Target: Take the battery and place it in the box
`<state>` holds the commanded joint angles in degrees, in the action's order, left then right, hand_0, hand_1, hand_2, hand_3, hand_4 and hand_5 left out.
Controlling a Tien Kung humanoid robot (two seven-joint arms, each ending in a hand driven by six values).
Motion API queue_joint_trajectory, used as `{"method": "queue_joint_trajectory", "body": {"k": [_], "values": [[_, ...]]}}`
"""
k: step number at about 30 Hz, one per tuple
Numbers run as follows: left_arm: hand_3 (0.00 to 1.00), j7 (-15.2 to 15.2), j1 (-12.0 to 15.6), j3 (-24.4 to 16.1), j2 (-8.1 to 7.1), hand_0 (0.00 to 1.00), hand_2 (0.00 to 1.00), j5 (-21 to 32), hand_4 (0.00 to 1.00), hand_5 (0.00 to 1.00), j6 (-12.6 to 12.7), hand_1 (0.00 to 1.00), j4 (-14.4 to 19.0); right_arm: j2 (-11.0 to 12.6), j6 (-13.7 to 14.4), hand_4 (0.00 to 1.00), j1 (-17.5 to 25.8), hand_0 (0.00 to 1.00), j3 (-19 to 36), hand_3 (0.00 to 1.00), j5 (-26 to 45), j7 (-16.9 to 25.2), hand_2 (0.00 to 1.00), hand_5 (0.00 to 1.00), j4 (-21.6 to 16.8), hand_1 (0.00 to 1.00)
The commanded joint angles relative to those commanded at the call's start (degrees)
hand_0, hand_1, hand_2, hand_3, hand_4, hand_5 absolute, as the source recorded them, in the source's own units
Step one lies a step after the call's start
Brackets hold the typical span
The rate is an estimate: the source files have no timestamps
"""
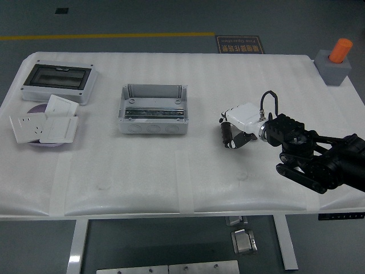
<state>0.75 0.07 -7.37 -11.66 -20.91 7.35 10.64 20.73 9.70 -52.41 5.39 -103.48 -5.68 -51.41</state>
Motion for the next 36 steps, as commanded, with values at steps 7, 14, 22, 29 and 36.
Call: {"method": "queue_joint_trajectory", "body": {"k": [7, 14, 22, 29, 36], "values": [[0.647, 0.81, -0.1, 1.65, 0.01, 0.592, 0.496, 1.8, 0.582, 0.346, 0.21, 0.615, 0.2, -0.07, 0.94, 0.946, 0.37, 0.32, -0.04, 0.75, 0.09, 0.42, 0.722, 0.401, -0.14, 0.549], [0.649, 1.41, -0.04, 1.95, 0.03, 0.592, 0.496, 2.12, 0.585, 0.354, 0.55, 0.615, 0.2, -0.1, 2.77, 0.913, 0.49, 0.307, -0.45, 0.721, -0.07, 0.63, 0.702, 0.397, -0.43, 0.538], [0.65, 1.73, 0.01, 2.16, -0.03, 0.592, 0.498, 2.42, 0.587, 0.358, 0.71, 0.615, 0.22, -0.35, 3.49, 0.646, 0.67, 0.29, -1.39, 0.649, 0.03, 1.01, 0.643, 0.269, -0.3, 0.496], [0.652, 1.73, -0.02, 2.05, -0.03, 0.591, 0.502, 1.18, 0.587, 0.356, 0.71, 0.615, 0.26, -0.46, 3.58, 0.537, 0.57, 0.277, -2.04, 0.647, 0.36, 1.37, 0.624, 0.216, 0.05, 0.475], [0.652, 1.49, -0.06, 1.3, -0.03, 0.591, 0.5, -0.33, 0.589, 0.359, 0.68, 0.615, 0.27, -0.56, 3.84, 0.518, 0.19, 0.277, -2.24, 0.648, 0.52, 1.6, 0.623, 0.207, 0.09, 0.474]]}}
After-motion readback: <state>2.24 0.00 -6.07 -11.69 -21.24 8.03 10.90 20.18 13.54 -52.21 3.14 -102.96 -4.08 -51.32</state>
